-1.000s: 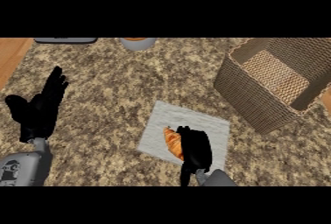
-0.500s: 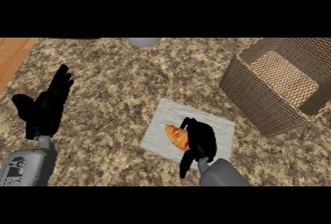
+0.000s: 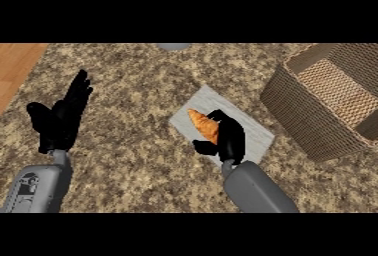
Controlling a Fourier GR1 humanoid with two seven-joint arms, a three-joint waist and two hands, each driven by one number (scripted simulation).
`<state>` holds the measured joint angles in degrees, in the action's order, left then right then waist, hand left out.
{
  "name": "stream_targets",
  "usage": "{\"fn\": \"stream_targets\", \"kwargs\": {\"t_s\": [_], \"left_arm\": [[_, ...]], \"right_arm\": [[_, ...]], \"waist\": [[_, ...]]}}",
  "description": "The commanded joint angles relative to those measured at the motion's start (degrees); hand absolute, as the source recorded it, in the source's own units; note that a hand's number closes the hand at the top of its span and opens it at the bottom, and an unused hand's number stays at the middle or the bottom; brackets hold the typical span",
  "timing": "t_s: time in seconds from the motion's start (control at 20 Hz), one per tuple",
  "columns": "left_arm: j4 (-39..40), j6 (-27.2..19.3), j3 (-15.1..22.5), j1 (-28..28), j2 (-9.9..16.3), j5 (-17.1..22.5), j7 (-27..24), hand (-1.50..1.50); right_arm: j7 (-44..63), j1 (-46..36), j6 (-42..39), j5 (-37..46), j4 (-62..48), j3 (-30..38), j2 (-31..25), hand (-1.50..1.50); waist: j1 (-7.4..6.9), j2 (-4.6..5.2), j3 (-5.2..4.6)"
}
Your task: Pick the croissant from the placemat and place it in the basket
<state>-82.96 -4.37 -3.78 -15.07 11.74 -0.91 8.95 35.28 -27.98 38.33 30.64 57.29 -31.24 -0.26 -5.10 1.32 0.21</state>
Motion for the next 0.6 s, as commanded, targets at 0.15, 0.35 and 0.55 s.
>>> {"fn": "stream_targets", "kwargs": {"t_s": [0.15,0.35,0.55], "left_arm": [[0.15,-0.15,-0.64,-1.36,0.06,0.43,0.97,0.00],[-1.41,0.11,-0.91,2.11,-0.01,0.63,-0.51,0.00],[-0.09,0.26,-2.62,-0.59,2.14,0.59,1.95,0.00]], "right_arm": [[-5.14,-7.57,20.81,-7.10,1.65,-3.67,0.25,1.50],[-2.52,-13.79,27.59,-9.12,-1.67,-7.31,0.25,1.50],[10.09,-25.43,26.49,-2.16,-8.27,-7.48,0.24,1.50]], "waist": [[0.37,-0.49,-0.01],[1.28,-0.83,-0.17],[2.78,-1.26,-0.29]]}}
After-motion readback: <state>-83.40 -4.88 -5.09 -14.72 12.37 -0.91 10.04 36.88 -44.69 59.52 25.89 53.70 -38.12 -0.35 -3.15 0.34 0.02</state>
